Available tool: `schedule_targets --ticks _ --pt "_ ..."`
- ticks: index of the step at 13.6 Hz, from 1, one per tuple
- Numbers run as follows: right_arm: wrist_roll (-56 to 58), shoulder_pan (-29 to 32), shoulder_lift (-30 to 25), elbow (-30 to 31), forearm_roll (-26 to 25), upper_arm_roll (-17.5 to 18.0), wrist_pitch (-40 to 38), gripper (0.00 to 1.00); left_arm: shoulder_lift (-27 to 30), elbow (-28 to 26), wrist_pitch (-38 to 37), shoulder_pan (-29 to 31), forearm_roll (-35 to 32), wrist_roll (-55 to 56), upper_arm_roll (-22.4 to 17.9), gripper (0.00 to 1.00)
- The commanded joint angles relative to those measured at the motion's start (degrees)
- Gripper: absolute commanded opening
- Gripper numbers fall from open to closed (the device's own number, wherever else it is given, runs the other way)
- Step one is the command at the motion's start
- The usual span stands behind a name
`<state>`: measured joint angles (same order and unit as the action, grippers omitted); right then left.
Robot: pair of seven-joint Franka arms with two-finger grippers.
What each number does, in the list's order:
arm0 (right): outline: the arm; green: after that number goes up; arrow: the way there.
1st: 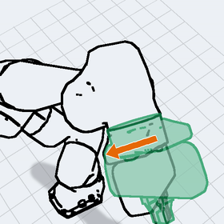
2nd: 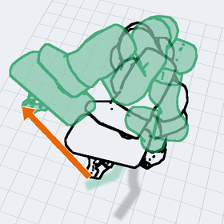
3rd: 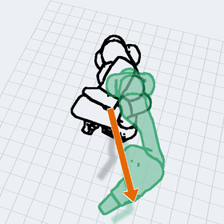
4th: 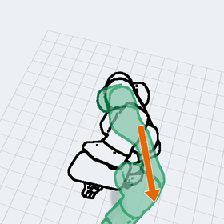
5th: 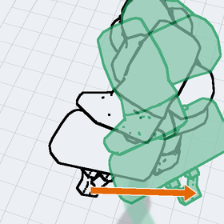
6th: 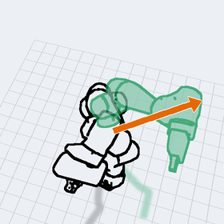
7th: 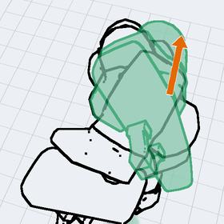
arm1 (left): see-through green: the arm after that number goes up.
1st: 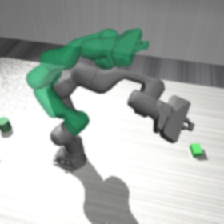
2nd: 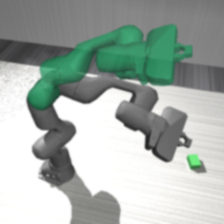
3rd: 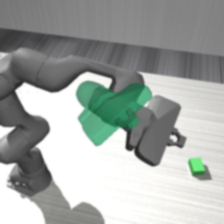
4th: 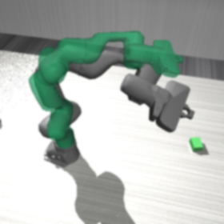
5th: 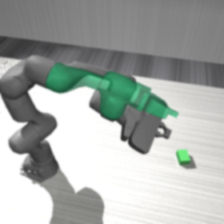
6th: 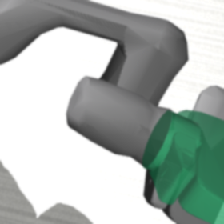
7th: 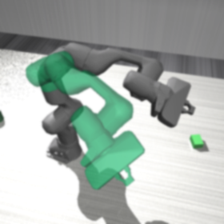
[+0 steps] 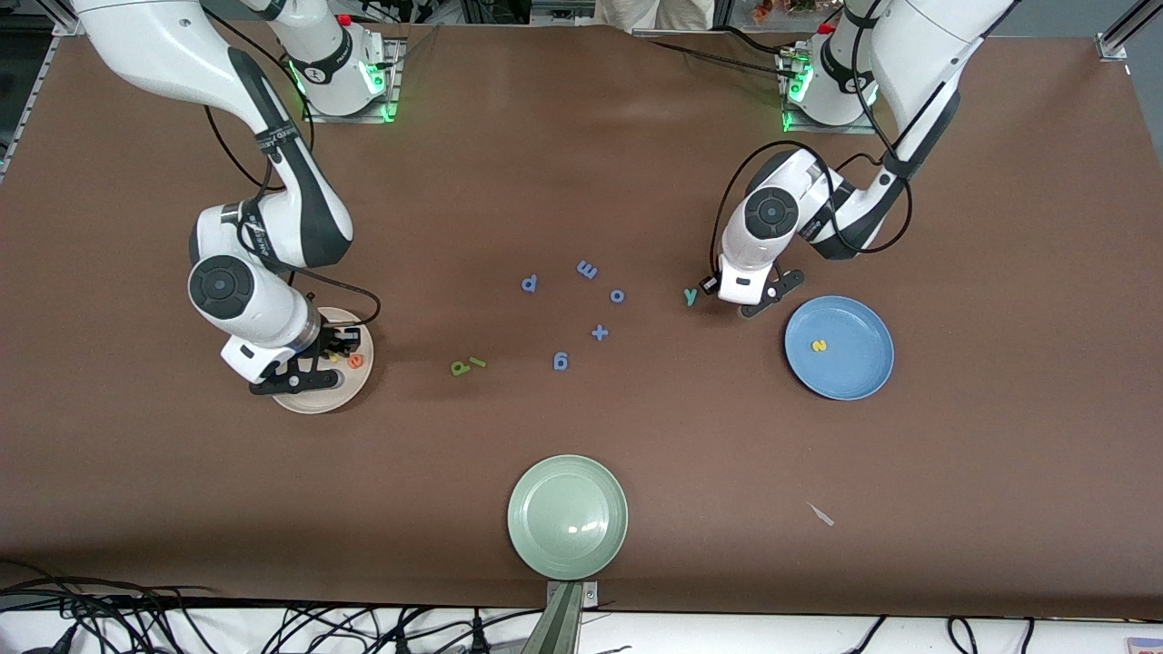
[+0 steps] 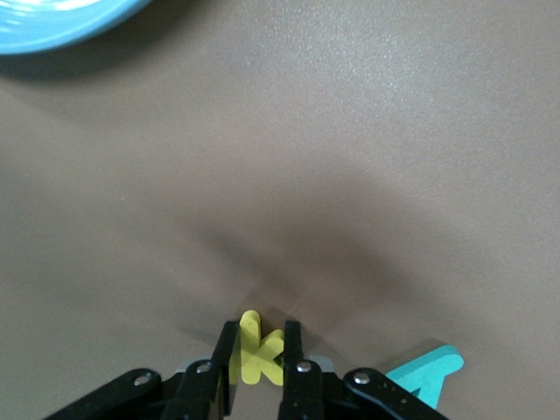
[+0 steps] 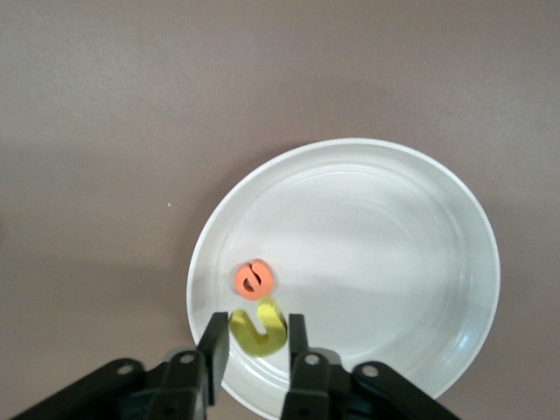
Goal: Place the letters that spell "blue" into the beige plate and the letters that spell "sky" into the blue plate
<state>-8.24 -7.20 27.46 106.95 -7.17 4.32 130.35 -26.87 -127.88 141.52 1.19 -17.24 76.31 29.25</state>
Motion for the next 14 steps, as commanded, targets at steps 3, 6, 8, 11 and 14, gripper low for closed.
schedule_targets --ticks 3,6,8,11,14 --pt "-7.29 -0.71 0.49 -1.30 4.35 2.78 -0.27 0.61 3.22 0.95 -4.22 0.30 -2.36 1.21 0.72 0.01" --pt "-17.13 -1.50 5.83 -8.66 4.35 6.31 -0.36 0.61 4.64 4.73 -11.24 0.39 -2.54 -0.27 0.73 0.01" --pt "-21.97 -3.52 9.79 -13.24 4.35 6.58 -0.27 0.61 4.64 7.81 -16.00 0.57 -3.76 -5.53 0.29 0.01" --pt "-28.30 -6.25 14.45 -17.99 4.35 6.58 0.43 0.60 4.55 11.07 -19.36 3.89 -7.10 -14.49 -0.68 0.01" --pt "-34.46 -7.92 16.04 -19.24 4.35 6.58 2.89 0.60 2.97 13.09 -18.92 11.00 -10.18 -25.82 -0.59 0.01"
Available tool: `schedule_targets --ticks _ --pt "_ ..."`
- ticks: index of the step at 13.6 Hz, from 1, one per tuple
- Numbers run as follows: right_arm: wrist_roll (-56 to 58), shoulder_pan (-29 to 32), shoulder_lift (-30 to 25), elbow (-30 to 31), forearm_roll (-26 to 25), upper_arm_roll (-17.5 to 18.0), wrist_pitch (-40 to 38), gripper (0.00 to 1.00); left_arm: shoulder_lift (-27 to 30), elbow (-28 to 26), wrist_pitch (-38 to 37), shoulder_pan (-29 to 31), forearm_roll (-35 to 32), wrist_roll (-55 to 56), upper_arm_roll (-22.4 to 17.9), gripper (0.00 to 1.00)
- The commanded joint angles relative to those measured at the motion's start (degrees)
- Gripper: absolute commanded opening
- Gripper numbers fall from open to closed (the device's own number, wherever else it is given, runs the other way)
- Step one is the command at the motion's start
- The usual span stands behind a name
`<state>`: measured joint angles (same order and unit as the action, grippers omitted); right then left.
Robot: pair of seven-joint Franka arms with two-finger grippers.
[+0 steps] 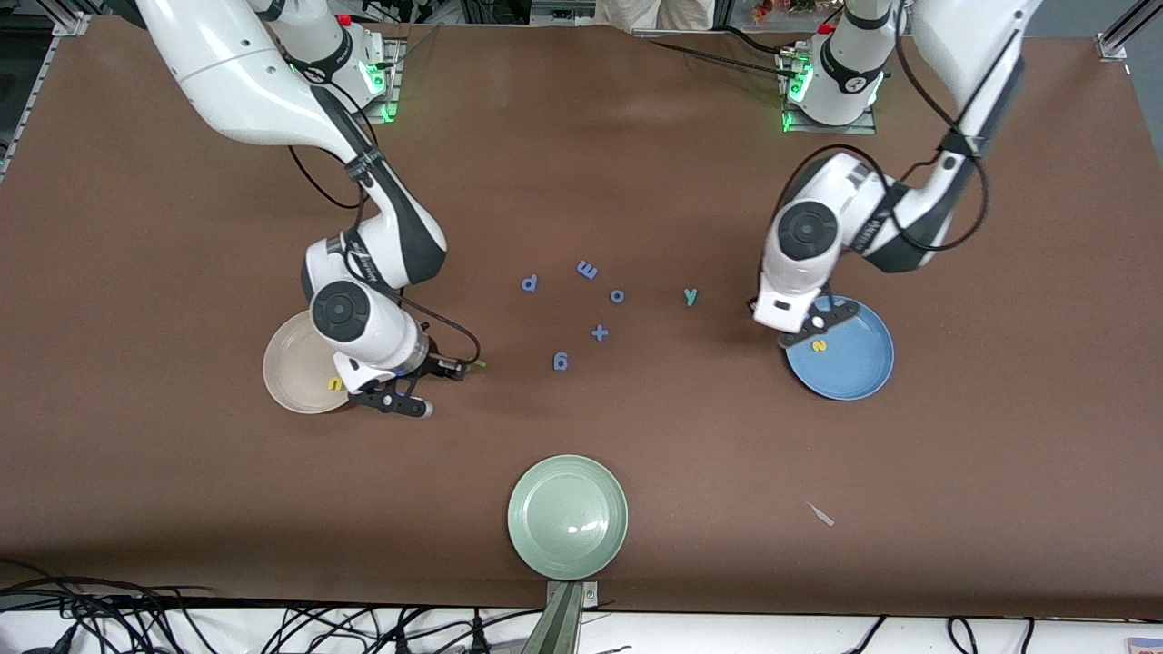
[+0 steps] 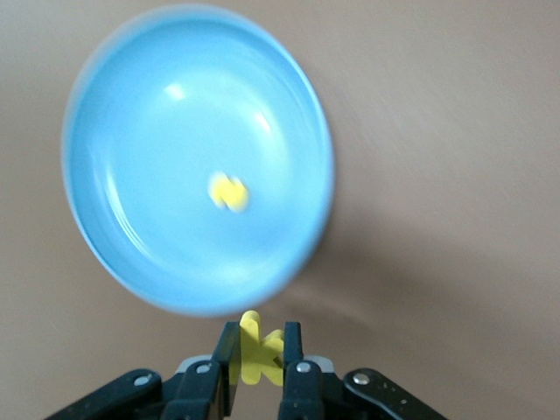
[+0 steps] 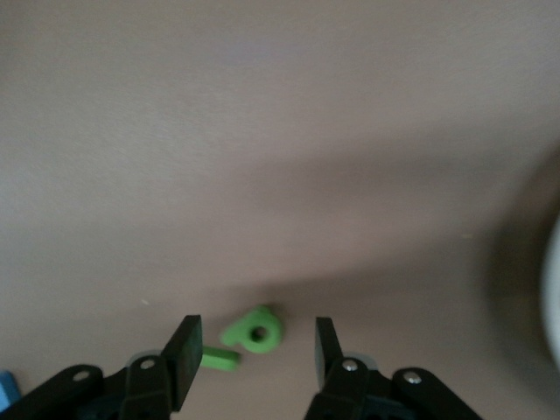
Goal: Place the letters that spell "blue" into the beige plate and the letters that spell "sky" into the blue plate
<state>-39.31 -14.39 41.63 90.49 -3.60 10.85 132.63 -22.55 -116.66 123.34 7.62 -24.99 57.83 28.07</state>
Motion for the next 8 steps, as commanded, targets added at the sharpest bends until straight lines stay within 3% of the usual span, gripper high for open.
schedule_targets --ticks 1,4,6,7,8 --pt "-4.54 -0.73 2.05 -2.78 0.79 0.05 0.70 0.60 -1.79 1.96 -0.38 6.60 -2.51 -10.51 0.59 0.01" --pt "-6.56 -1.08 2.84 -2.17 0.88 -0.04 0.70 0.60 -6.25 1.97 4.70 11.35 -2.78 -15.89 0.41 0.03" --pt "-8.58 -1.08 2.58 -0.42 0.88 0.05 0.35 0.60 -10.30 1.70 8.31 14.34 -8.29 -16.25 0.50 0.07" --pt "-10.07 -1.17 2.58 0.29 0.88 0.05 0.35 0.60 -10.76 1.70 8.41 15.31 -9.10 -16.25 0.58 0.28" --pt "-11.39 -1.17 2.66 0.99 0.79 0.05 0.44 0.60 -10.41 1.88 7.80 15.15 -9.02 -16.17 0.67 0.78"
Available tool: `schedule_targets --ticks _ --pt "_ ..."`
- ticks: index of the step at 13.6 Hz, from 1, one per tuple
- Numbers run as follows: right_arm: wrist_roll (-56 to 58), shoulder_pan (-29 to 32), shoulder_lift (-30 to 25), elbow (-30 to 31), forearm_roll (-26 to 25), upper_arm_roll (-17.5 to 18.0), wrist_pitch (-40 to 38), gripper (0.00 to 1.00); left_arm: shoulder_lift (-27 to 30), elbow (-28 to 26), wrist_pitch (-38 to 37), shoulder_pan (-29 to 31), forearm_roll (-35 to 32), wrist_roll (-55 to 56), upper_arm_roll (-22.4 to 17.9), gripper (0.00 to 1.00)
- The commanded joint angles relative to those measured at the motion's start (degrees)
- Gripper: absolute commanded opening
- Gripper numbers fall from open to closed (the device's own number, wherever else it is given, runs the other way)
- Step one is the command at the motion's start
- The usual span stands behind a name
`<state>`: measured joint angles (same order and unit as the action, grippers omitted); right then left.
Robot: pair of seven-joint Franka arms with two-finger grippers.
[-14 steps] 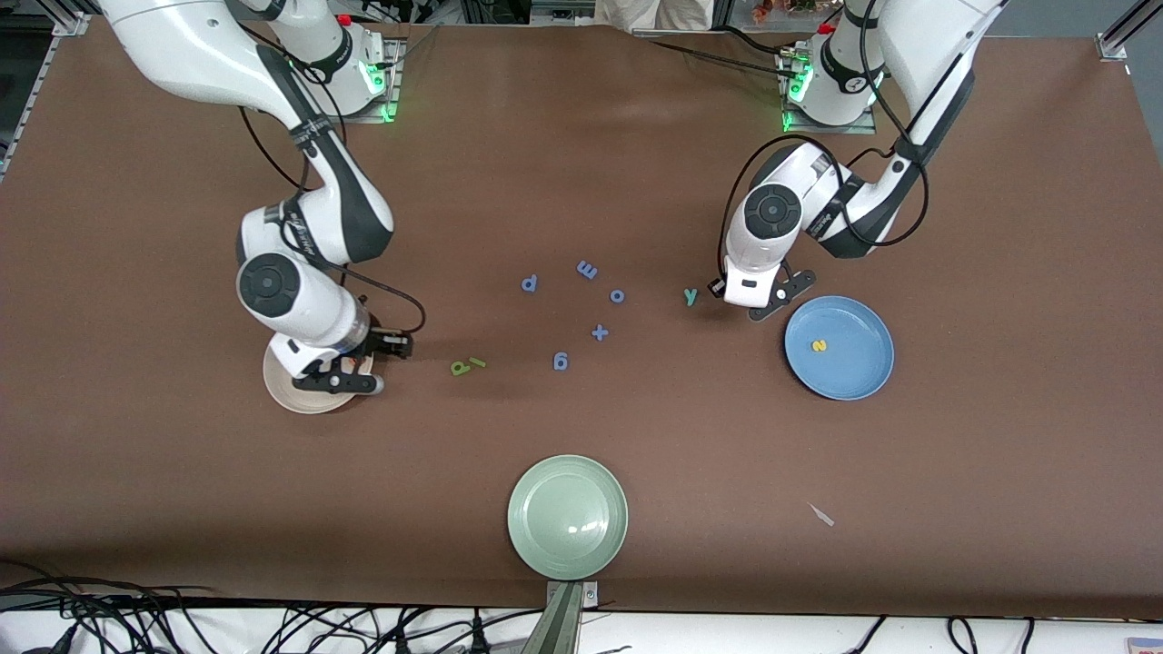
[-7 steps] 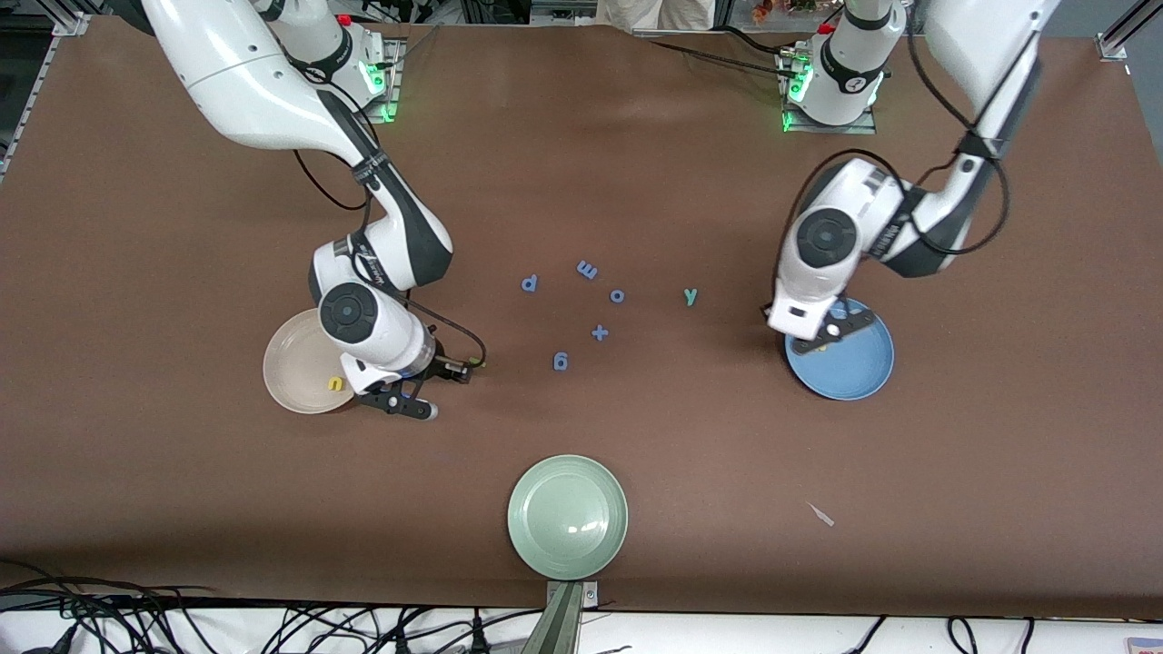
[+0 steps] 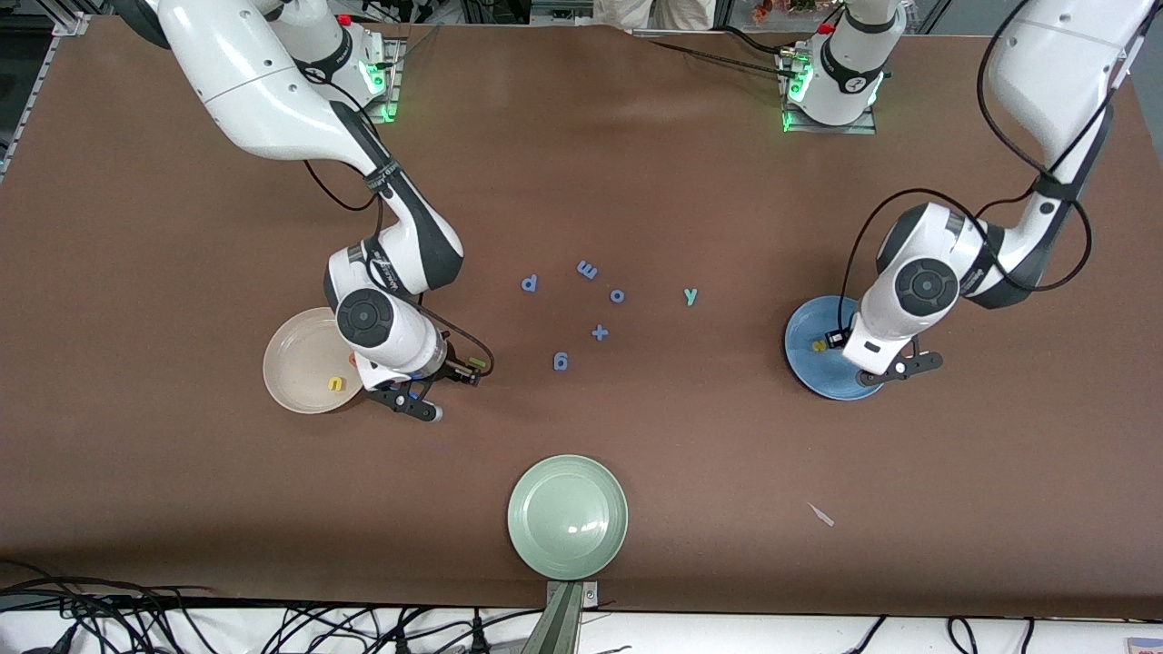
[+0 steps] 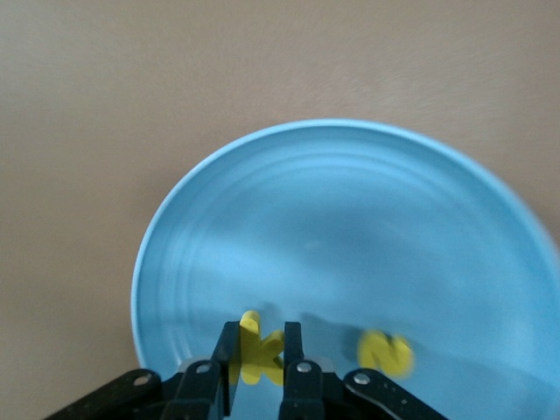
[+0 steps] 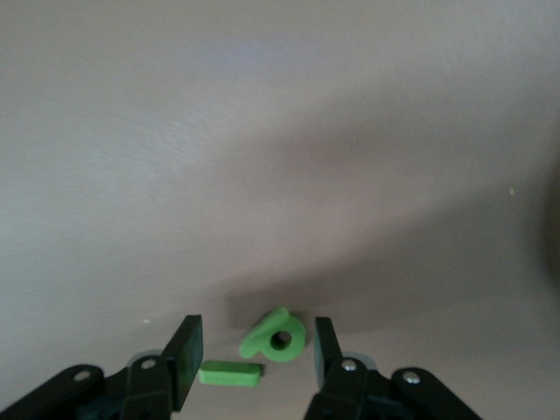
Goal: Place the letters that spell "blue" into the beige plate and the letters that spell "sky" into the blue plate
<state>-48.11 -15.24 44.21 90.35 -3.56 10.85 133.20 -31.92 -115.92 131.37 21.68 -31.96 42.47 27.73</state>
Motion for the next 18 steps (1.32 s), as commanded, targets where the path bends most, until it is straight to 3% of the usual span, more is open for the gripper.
schedule_targets --ticks 1,5,10,12,15,18 --pt "-2.86 -0.40 0.09 1.66 0.75 -0.04 -0.14 0.60 -0.60 1.22 -0.41 1.08 -1.88 -0.63 1.36 1.00" --pt "-2.87 -0.58 0.00 2.72 0.57 -0.04 -0.05 0.54 2.03 1.31 -4.88 1.17 -1.08 -0.46 4.34 1.00" --pt "-1.82 -0.49 -0.17 2.72 0.40 -0.04 -0.31 0.21 3.45 6.14 -16.49 0.91 5.86 -0.81 16.10 1.00" --pt "-0.85 -0.49 -1.22 2.46 -0.04 -0.21 -0.66 0.20 2.31 6.06 -16.50 -0.40 5.77 -1.33 19.63 1.00" --pt "4.23 0.12 -3.59 2.02 0.57 -0.65 -5.22 0.20 -0.94 6.14 -14.40 -6.02 4.90 -5.29 19.56 1.00" --pt "5.48 0.48 -4.13 2.02 0.57 -1.18 -5.76 0.20 -3.66 5.09 -7.12 -7.88 4.72 -5.38 19.30 0.97"
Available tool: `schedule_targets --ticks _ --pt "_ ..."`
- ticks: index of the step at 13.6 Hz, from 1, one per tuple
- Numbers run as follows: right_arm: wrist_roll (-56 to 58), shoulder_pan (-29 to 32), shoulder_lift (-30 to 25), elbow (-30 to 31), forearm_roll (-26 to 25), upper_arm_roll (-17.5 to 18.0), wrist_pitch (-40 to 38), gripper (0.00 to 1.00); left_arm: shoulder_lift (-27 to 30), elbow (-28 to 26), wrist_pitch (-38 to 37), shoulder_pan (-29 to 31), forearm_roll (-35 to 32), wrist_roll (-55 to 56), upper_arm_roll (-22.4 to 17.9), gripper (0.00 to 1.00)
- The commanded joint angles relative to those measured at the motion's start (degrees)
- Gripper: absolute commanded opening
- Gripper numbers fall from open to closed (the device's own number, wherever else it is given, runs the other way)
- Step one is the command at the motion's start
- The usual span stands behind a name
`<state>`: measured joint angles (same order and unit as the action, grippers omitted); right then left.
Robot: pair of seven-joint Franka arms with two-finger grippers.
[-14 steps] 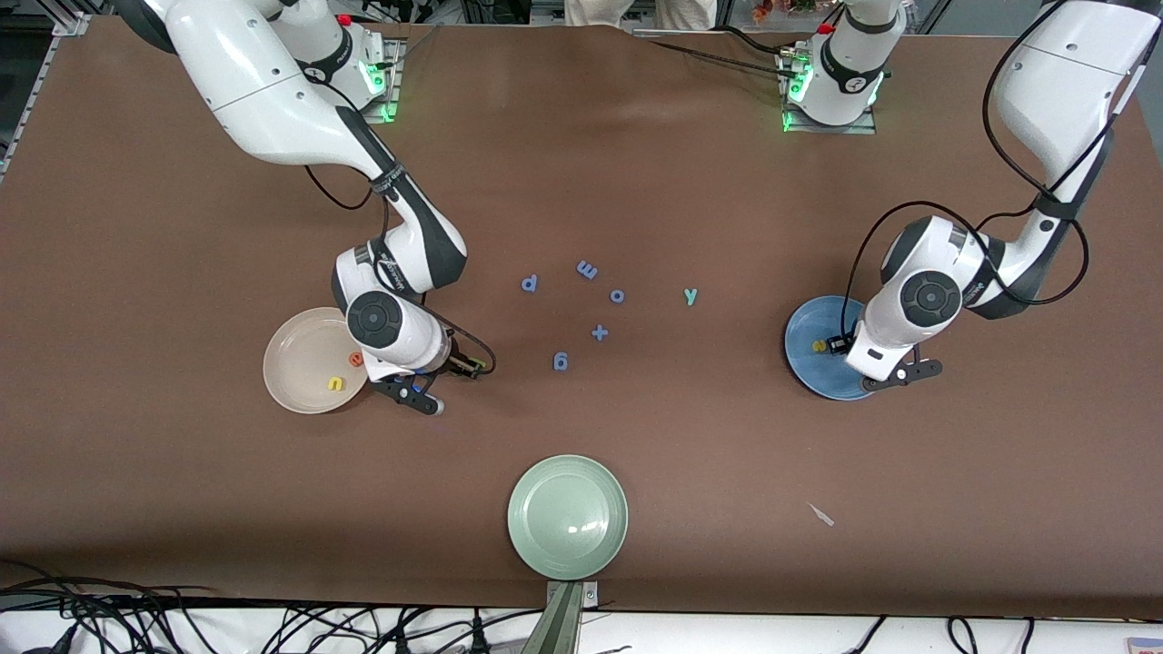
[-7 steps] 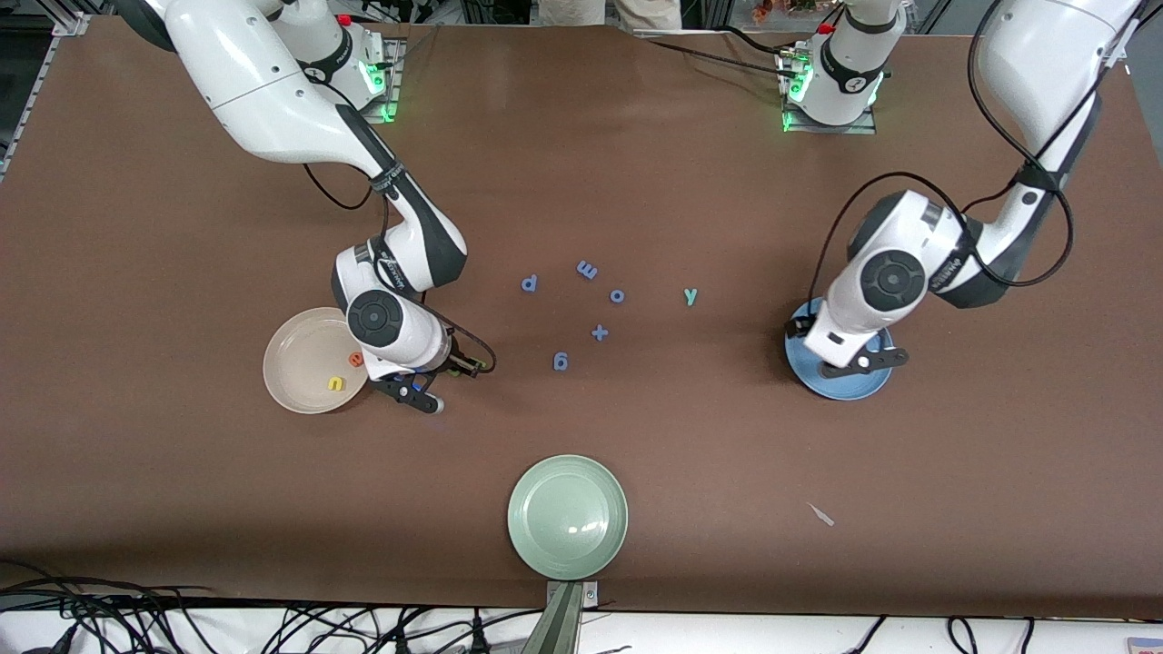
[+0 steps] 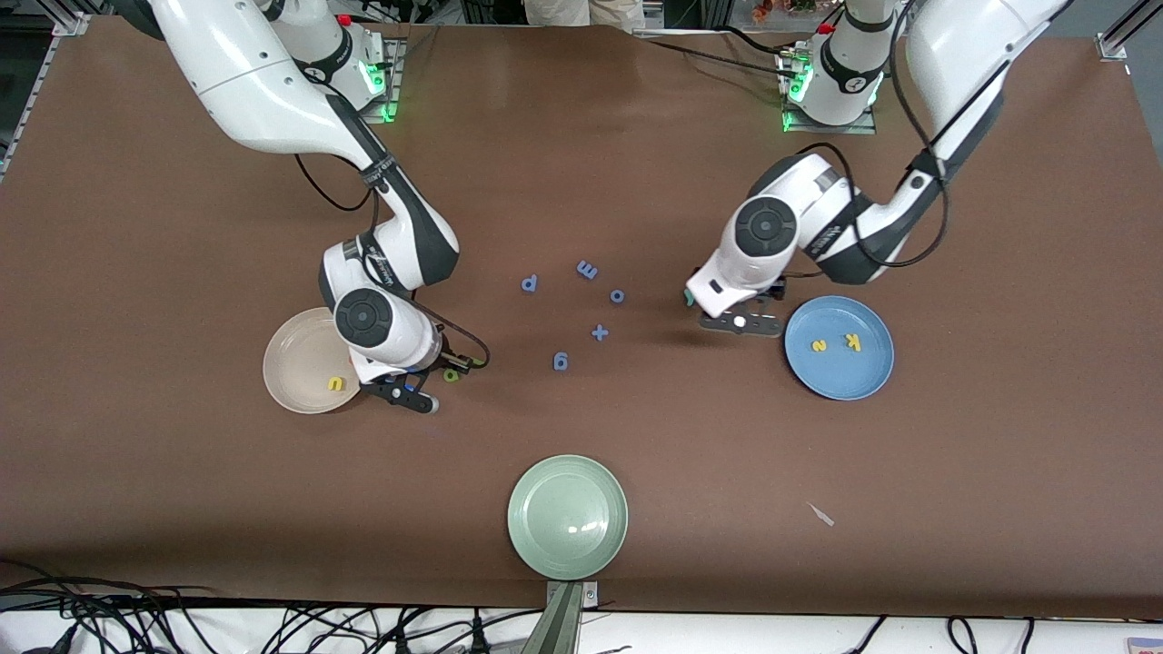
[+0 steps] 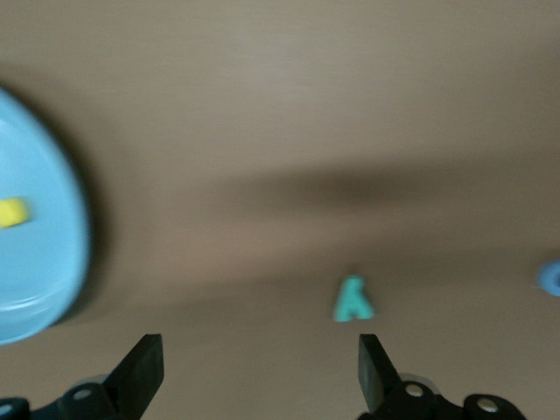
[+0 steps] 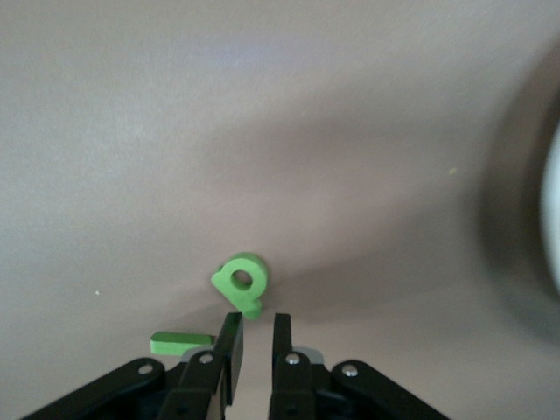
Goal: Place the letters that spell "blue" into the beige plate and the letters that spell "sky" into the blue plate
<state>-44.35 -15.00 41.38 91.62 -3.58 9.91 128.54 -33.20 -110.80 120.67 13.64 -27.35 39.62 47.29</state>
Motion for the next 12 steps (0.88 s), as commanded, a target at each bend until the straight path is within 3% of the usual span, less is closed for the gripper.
schedule_targets --ticks 1,4,5,7,12 --pt "1.89 0.24 -1.48 0.75 0.59 -0.33 -1.10 0.20 -3.88 -0.55 5.52 0.07 -1.03 -2.53 -0.27 0.96" --pt "1.20 0.15 -1.05 0.66 0.68 -0.33 -0.83 0.25 -6.96 -1.52 7.29 -0.63 -7.70 -1.66 -0.27 0.84" --pt "1.11 0.15 0.00 -0.21 0.68 -0.25 -0.14 0.35 -7.49 -1.87 8.26 -1.16 -7.72 -1.66 -0.27 0.77" --pt "1.02 -0.02 1.94 -2.50 0.68 -0.25 0.39 0.45 -7.67 -2.49 9.93 -1.95 -7.72 -1.57 -0.88 0.74" --pt "1.10 -0.38 4.05 -2.50 0.41 -0.33 4.25 0.47 -8.81 -2.58 10.37 -3.00 -8.59 -1.57 -2.20 0.68"
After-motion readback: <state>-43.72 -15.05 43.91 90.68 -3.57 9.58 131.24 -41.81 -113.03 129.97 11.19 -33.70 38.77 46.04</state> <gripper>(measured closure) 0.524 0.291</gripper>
